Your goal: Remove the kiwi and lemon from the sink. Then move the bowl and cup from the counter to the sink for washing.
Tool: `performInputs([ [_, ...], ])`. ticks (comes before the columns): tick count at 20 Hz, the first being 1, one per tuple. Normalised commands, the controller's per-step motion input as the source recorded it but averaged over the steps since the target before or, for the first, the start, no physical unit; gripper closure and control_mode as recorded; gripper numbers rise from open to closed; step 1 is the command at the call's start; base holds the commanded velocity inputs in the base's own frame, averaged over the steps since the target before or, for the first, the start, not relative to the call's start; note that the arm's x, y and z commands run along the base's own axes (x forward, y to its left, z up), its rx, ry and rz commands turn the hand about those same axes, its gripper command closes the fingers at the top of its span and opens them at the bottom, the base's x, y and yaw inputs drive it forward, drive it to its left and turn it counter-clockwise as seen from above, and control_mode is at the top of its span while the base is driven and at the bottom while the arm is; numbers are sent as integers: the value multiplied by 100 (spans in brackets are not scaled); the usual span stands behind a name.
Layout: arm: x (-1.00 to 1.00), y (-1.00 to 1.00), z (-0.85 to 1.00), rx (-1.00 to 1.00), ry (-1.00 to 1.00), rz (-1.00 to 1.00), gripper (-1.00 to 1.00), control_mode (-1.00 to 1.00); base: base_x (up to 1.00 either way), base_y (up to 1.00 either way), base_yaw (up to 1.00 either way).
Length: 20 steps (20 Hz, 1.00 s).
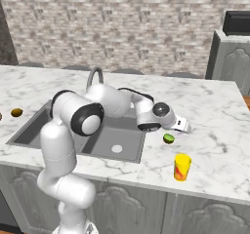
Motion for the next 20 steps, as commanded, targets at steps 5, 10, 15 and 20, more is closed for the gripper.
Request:
performInputs([
  [5, -12, 0, 36, 0, 2, -6, -100, -100, 0, 0, 0],
  [10, -7, 1, 37, 0, 4, -7, -100, -100, 0, 0, 0],
  [15, -2, 5, 40, 0, 5, -8, -100, -100, 0, 0, 0],
  [20, 0, 2, 39, 0, 10, -3, -100, -100, 0, 0, 0],
])
